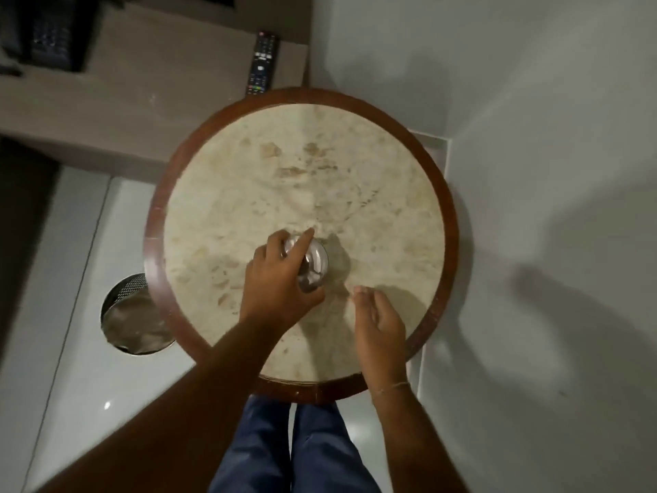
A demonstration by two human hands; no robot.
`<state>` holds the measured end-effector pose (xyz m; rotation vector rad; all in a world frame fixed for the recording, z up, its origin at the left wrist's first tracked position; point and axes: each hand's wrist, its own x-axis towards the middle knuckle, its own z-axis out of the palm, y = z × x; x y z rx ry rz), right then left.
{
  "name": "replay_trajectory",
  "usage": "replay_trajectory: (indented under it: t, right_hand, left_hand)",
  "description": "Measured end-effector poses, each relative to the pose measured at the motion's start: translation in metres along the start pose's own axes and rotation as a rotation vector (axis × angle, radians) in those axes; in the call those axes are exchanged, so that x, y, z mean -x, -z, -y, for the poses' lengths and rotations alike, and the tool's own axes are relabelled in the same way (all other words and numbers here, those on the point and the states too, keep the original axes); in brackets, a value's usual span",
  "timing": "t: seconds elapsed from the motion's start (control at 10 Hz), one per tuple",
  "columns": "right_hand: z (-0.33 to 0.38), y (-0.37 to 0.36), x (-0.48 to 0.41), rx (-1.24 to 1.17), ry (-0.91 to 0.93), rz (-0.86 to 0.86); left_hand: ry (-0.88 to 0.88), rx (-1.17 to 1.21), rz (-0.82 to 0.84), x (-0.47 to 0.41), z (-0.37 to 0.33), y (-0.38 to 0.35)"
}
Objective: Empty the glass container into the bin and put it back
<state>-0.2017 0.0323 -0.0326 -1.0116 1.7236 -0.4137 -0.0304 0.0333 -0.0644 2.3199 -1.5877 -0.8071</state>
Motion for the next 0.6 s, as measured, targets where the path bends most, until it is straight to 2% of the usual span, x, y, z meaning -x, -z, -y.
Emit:
replay_trajectory:
  t: [0.2, 0.4, 0.6]
  right_hand:
    - [-0.026, 0.047, -0.002, -0.03, 0.039, -0.074]
    - [-0.051, 0.065, -0.001, -0.004, 0.054, -0.137]
    - [-0.045, 0.066, -0.004, 0.031, 0.004, -0.113]
  left_hand:
    - [-0.107, -0.167, -0.047, -0.036, -0.014, -0.015]
    - [-0.068, -0.21, 0.006, -0.051, -0.021, -0.028]
    - [-0.043, -0.243, 0.018, -0.047, -0.026, -0.021]
